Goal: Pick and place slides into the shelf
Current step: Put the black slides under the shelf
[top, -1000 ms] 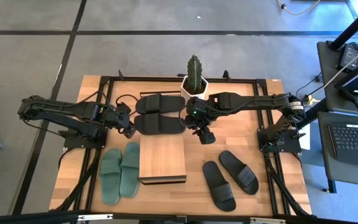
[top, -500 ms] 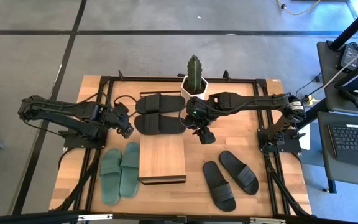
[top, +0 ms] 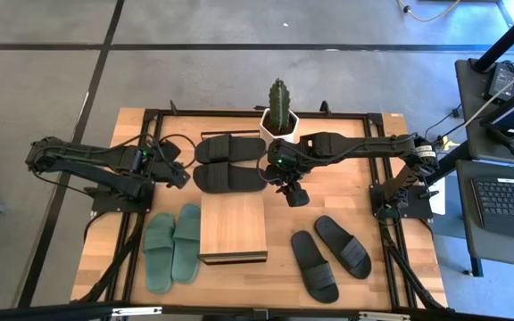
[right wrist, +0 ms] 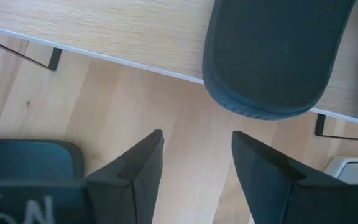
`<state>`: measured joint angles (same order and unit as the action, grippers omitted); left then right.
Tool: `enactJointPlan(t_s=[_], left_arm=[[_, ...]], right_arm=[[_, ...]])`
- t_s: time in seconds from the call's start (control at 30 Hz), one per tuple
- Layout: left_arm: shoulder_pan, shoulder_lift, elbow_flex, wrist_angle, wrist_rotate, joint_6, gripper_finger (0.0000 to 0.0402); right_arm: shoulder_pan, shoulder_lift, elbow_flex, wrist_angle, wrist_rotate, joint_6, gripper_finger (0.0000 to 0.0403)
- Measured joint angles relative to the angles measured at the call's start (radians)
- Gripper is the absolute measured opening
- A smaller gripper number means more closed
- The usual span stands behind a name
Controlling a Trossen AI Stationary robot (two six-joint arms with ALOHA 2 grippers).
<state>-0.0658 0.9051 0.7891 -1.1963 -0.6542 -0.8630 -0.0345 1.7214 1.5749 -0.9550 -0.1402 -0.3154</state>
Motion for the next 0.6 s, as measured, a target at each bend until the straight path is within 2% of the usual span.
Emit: enactJointPlan(t_s=[0.3,0.6], left_arm=[[0.000,-0.016,-0.028,-0.004,-0.084,0.137,0.0225],[0.000,-0.137,-0.081,0.003,-0.060,0.138,0.0225]], right_arm=[[0.022,-0.001,-0.006,-0.002,0.001,0.294,0.0191],[0.108,-0.001,-0.010,-0.049,0.028,0.476,0.0191]])
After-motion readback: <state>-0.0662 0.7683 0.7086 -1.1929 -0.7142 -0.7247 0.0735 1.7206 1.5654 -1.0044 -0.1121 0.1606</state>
